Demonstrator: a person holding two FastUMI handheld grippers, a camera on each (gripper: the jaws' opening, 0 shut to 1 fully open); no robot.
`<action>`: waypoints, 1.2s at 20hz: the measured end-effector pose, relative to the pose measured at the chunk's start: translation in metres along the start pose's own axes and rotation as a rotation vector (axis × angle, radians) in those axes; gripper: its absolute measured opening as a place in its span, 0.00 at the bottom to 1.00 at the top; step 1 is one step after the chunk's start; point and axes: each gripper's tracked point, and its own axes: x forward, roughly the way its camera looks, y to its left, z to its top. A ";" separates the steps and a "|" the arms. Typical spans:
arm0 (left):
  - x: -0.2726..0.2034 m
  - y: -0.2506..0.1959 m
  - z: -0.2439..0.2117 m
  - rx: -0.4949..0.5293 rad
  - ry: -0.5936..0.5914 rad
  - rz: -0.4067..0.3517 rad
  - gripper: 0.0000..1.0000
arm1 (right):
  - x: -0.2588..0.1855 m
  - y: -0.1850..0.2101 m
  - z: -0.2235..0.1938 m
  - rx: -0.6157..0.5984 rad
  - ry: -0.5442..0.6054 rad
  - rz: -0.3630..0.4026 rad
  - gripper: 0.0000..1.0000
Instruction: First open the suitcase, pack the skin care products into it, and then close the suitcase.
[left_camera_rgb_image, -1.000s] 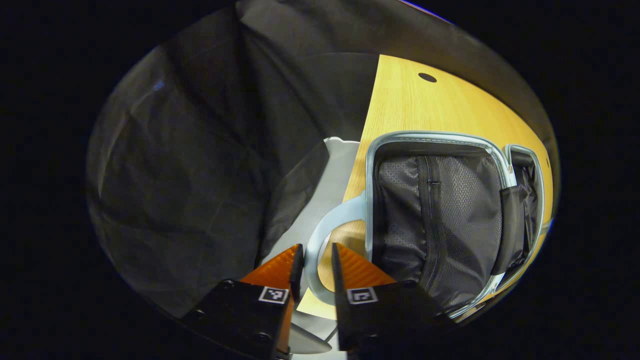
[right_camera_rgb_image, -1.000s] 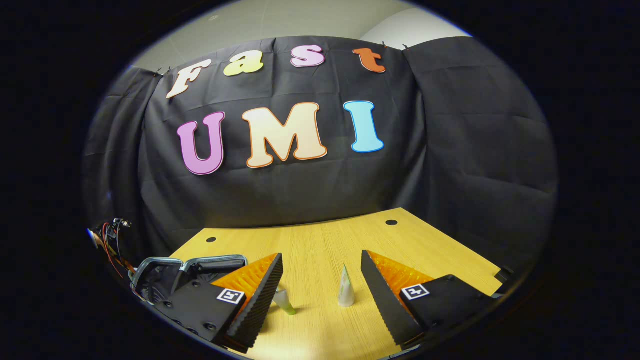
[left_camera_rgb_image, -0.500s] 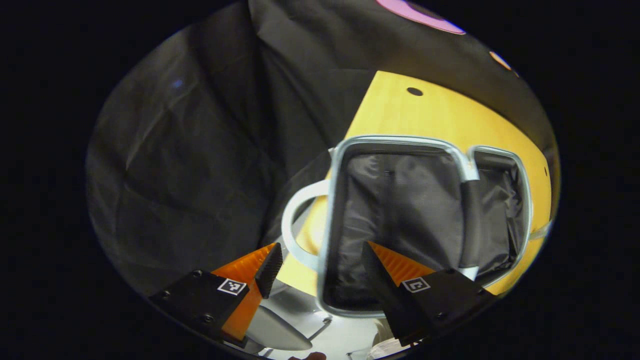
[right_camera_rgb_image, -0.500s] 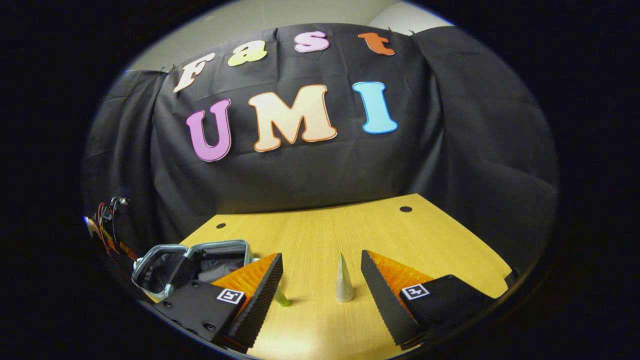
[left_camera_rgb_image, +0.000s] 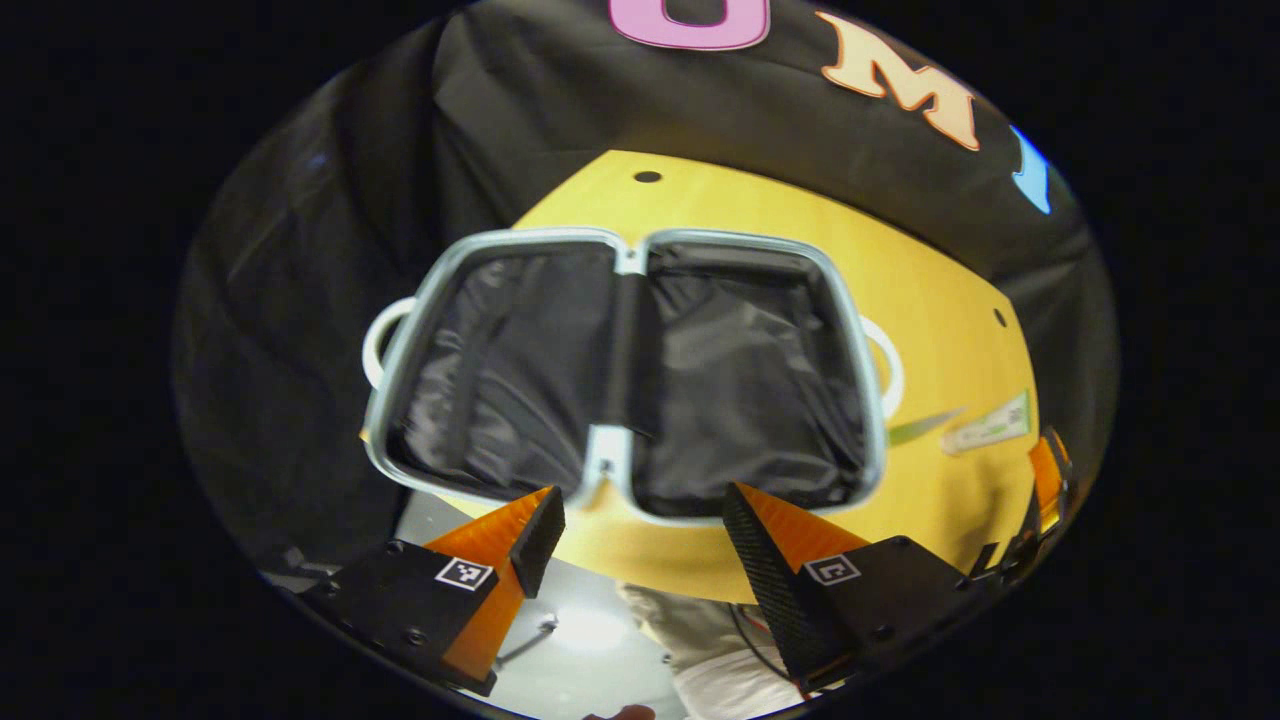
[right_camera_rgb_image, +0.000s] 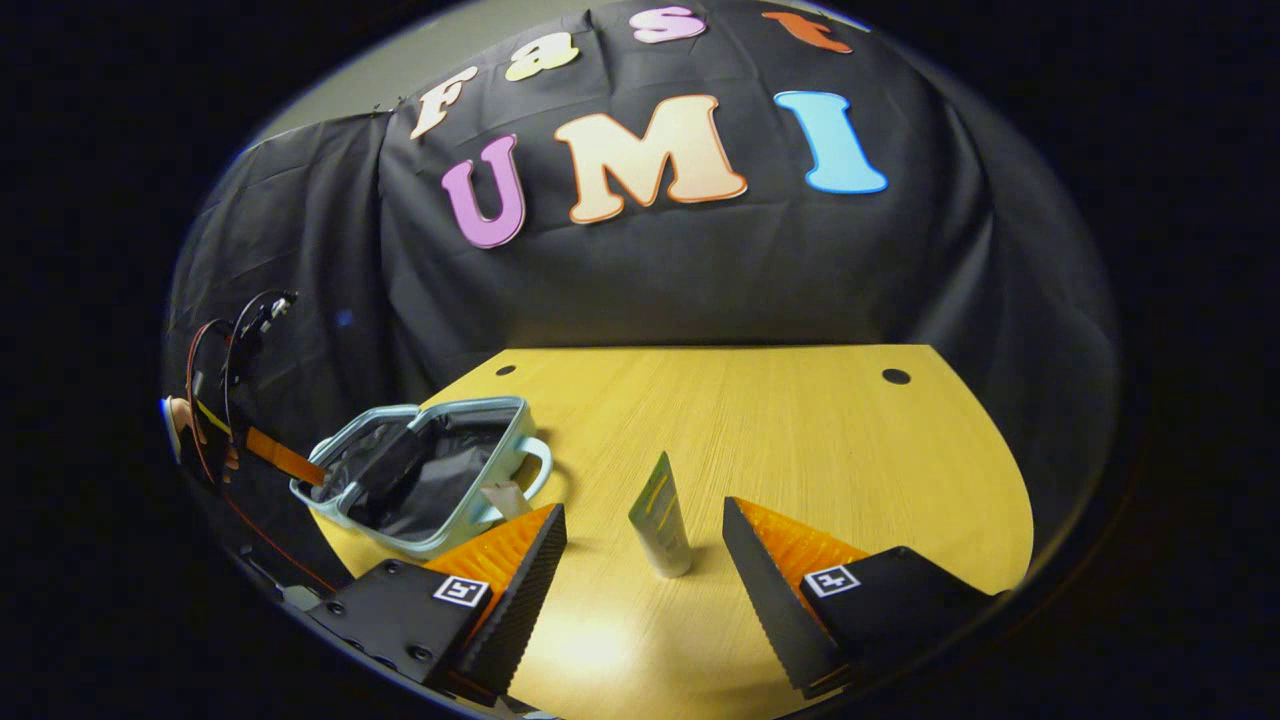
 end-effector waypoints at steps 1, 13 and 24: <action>-0.002 -0.021 -0.006 0.002 -0.016 -0.019 0.96 | 0.002 -0.002 -0.003 -0.011 0.014 0.021 0.98; 0.035 -0.227 -0.023 -0.001 -0.302 -0.305 0.96 | 0.060 -0.006 -0.054 -0.105 0.132 0.177 0.98; 0.120 -0.252 0.004 0.012 -0.393 -0.193 0.91 | 0.098 -0.008 -0.083 -0.101 0.177 0.189 0.98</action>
